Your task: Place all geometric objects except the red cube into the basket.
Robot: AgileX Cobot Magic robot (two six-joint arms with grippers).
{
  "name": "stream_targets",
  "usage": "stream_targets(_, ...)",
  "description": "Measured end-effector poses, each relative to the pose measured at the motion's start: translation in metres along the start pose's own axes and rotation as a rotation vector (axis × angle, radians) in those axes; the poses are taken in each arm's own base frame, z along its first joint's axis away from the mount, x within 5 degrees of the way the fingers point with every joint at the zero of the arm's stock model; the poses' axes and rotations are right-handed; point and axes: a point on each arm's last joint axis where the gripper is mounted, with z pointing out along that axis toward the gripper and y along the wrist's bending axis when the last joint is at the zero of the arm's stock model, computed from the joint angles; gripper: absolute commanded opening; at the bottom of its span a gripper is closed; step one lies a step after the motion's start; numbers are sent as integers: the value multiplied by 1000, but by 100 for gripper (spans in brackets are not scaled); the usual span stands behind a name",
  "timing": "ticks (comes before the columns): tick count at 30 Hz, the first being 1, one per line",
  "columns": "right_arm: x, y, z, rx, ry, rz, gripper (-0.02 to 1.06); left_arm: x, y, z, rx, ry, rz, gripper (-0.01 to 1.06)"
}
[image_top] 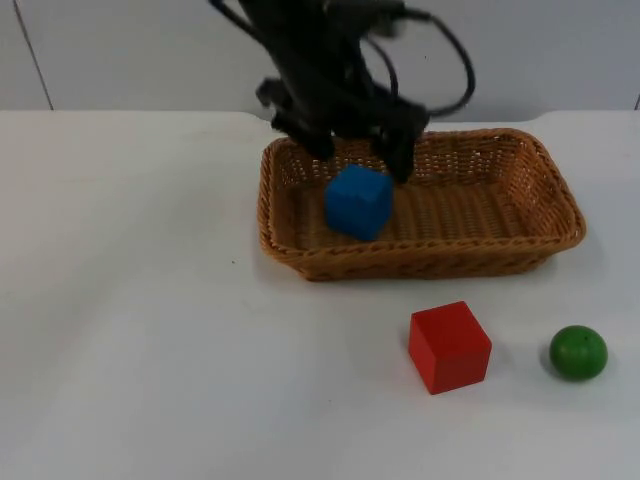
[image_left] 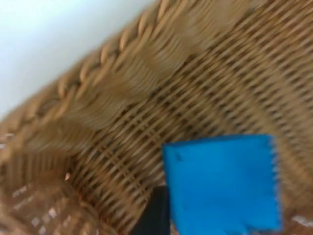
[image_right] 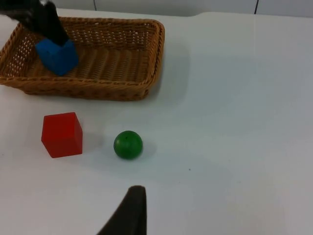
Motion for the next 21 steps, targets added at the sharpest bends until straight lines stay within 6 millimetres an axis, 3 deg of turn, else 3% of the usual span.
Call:
stream_targets(1,0,0,0,0,0,0,97,-4,-3,-17,2,-15,7,84)
stream_targets(2,0,0,0,0,0,0,97,-4,-3,-17,2,-15,7,84)
stream_targets(3,0,0,0,0,0,0,97,-8,-7,-38,6,-25,13,84)
stream_targets(6,0,0,0,0,0,0,97,-11,-13,-76,-12,-43,15,84)
stream_targets(7,0,0,0,0,0,0,97,-11,-13,-76,-12,-43,15,84)
stream_targets(12,0,0,0,0,0,0,97,-8,-14,-122,-83,-63,8,84)
stream_targets(20,0,0,0,0,0,0,97,27,14,-146,-131,-71,-93,84)
stream_targets(21,0,0,0,0,0,0,97,44,24,-151,-152,-77,-134,84)
